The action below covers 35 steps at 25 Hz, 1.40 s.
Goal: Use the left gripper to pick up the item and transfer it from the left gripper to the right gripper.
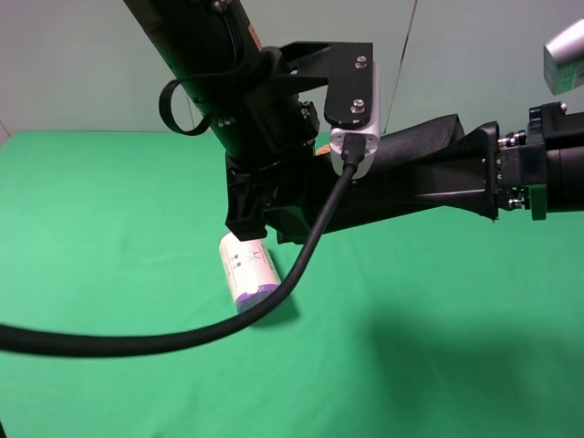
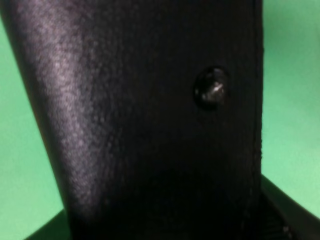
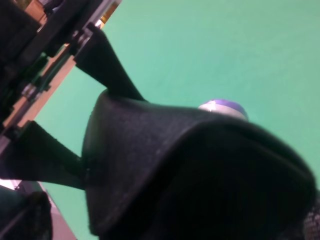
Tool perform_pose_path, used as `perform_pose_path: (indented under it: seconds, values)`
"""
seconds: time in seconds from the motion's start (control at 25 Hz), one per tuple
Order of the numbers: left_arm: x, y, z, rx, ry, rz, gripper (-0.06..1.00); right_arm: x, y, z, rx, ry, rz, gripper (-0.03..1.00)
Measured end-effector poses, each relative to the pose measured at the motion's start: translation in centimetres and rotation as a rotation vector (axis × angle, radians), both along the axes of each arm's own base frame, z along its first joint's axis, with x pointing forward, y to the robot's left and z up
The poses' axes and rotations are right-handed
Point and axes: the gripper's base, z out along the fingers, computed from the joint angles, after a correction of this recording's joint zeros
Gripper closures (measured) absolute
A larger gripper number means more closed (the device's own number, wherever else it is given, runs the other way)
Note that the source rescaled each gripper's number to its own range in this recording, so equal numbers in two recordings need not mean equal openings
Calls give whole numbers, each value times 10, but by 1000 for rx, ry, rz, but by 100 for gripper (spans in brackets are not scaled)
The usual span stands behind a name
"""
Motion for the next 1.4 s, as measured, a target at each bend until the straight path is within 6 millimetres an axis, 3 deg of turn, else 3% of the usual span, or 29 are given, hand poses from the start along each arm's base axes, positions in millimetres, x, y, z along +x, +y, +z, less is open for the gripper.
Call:
perform_pose_path:
  seconds: [0.32,1.16,1.2,1.28,1.36,1.4]
  values:
    - [-1,-6,-8,7,21,-8,89,0,1,2,23,2,5,-3]
    - [-12,-19,-7,-21,-9,-47,89,-3,3,2,36,15,36,-1]
    - [-12,-19,-7,-21,-9,-47,89,-3,3,2,36,15,36,6]
    - [-12,-19,-7,-19,-7,-49,90,-3,3,2,34,13,32,29]
    - [-12,-18,-7,-15,-8,-54,91,-2,2,2,33,10,24,72]
    - [-11,-19,-7,-20,-22,-58,93,-3,3,3,52,17,31,86]
